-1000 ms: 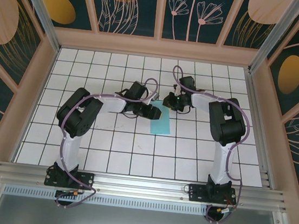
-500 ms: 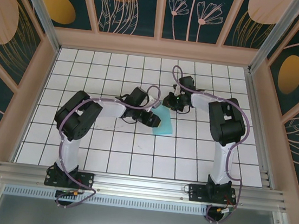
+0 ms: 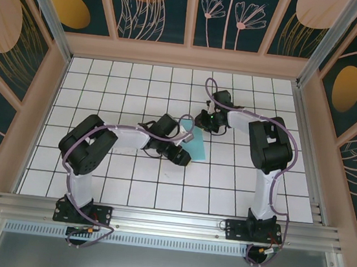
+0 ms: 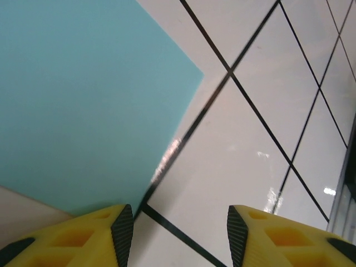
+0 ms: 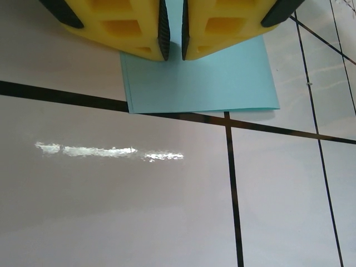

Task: Fold a paper plane with a square sheet of paper (fold left side to right side)
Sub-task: First fold the square sheet of paper in half at the center of the table, then fold the triangle a second time at the center of the table.

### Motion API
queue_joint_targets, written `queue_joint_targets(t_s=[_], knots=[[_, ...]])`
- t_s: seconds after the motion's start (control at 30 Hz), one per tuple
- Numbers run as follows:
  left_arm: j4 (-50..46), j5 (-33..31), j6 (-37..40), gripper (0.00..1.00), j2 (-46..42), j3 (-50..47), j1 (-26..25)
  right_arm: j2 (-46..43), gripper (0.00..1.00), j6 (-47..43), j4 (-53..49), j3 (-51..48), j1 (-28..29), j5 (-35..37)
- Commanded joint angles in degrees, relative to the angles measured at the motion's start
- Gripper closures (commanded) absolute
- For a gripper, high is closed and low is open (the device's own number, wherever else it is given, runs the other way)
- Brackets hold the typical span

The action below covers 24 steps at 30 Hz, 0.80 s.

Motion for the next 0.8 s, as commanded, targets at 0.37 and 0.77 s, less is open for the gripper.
queue_joint_targets(t_s=[0.37, 0.77], knots=[[9.39, 0.79, -10.83, 0.43, -15.67, -3.70, 8.00, -11.27, 0.65, 0.16, -2.44, -1.55, 1.16, 1.12], [20.91, -8.92, -18.86, 0.41, -16.61, -9.22, 8.17, -26.12, 0.46, 2.54, -1.31, -21.19, -0.55, -1.28]])
